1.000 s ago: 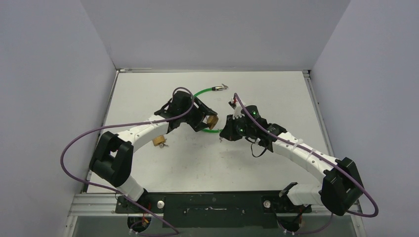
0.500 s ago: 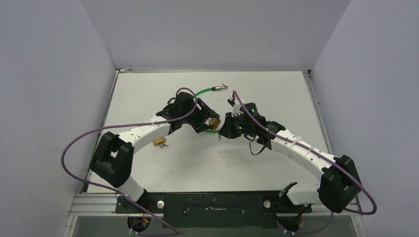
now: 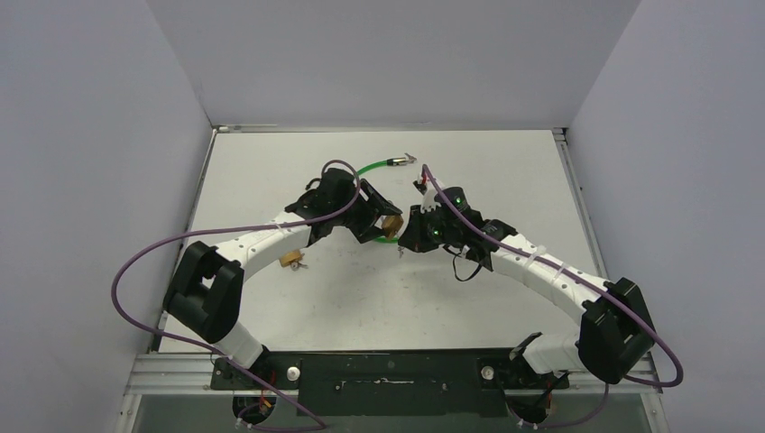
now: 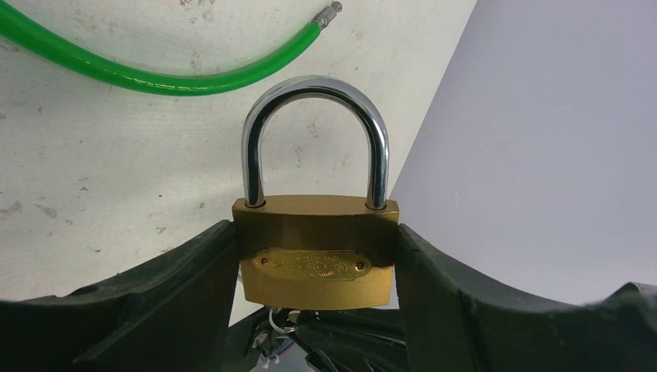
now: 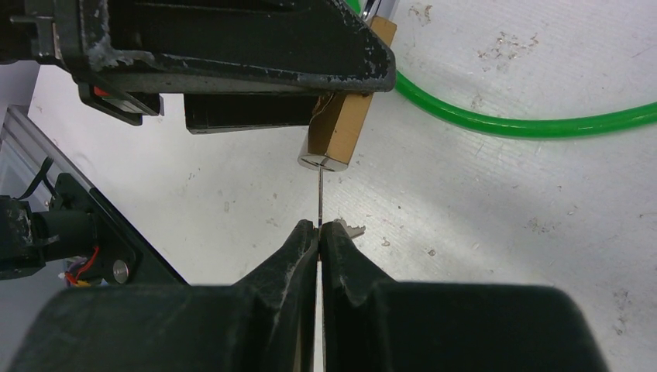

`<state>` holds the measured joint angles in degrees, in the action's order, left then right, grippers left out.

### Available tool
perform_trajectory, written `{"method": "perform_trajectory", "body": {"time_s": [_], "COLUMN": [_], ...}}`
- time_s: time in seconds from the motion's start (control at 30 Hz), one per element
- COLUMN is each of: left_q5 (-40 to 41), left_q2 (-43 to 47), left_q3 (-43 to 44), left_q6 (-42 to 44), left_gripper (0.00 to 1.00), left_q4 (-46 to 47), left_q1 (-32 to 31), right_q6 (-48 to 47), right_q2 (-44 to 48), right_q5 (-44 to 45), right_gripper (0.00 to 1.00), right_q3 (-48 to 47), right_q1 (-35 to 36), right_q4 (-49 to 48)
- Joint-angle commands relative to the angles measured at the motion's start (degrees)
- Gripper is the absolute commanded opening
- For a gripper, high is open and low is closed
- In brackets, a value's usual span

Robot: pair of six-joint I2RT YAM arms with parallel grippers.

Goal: Unlock with the key

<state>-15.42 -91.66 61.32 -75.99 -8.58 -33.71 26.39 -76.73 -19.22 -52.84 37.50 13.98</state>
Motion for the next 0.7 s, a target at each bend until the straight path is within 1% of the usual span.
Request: {"method": "perform_trajectory", "body": {"time_s": [0.0, 0.13, 0.3, 0.4, 0.47, 0.57, 0.67], "left_q5": [-1.9, -2.2, -2.0, -1.9, -1.7, -1.8, -2.0], "left_q2": [3.9, 3.6, 3.6, 3.7, 3.9, 4.3, 4.3], "left_q3": [2.0, 1.8, 1.5, 1.1, 0.4, -0.4, -0.5], "left_q6": [-0.2, -0.6, -1.1, -1.1, -1.4, -2.2, -2.3], "left_gripper": [0.31, 0.31, 0.25, 0.22, 0.19, 0.15, 0.13], "left_q4": [6.2, 6.9, 7.8, 7.7, 7.7, 10.6, 10.8], "left_q1": [-0.4, -0.8, -1.0, -1.2, -1.3, -1.3, -1.4], "right_q6": [1.0, 2.0, 4.2, 5.7, 6.8, 8.3, 9.2], "right_q2": [-0.3, -1.8, -3.7, -4.5, -5.2, -5.7, -6.6], "right_q5": [2.1, 3.2, 6.0, 6.1, 5.9, 4.5, 1.7], "right_gripper": [0.00, 0.00, 0.00, 0.00, 0.00, 0.00, 0.00], "right_q3": [-2.9, -4.1, -6.4, -7.5, -8.6, -9.6, -10.6], "right_q1": [0.0, 0.1, -0.1, -0.6, -1.4, -3.2, -4.4], "right_q4": [-1.3, -0.8, 1.9, 3.0, 4.2, 4.6, 4.9]}}
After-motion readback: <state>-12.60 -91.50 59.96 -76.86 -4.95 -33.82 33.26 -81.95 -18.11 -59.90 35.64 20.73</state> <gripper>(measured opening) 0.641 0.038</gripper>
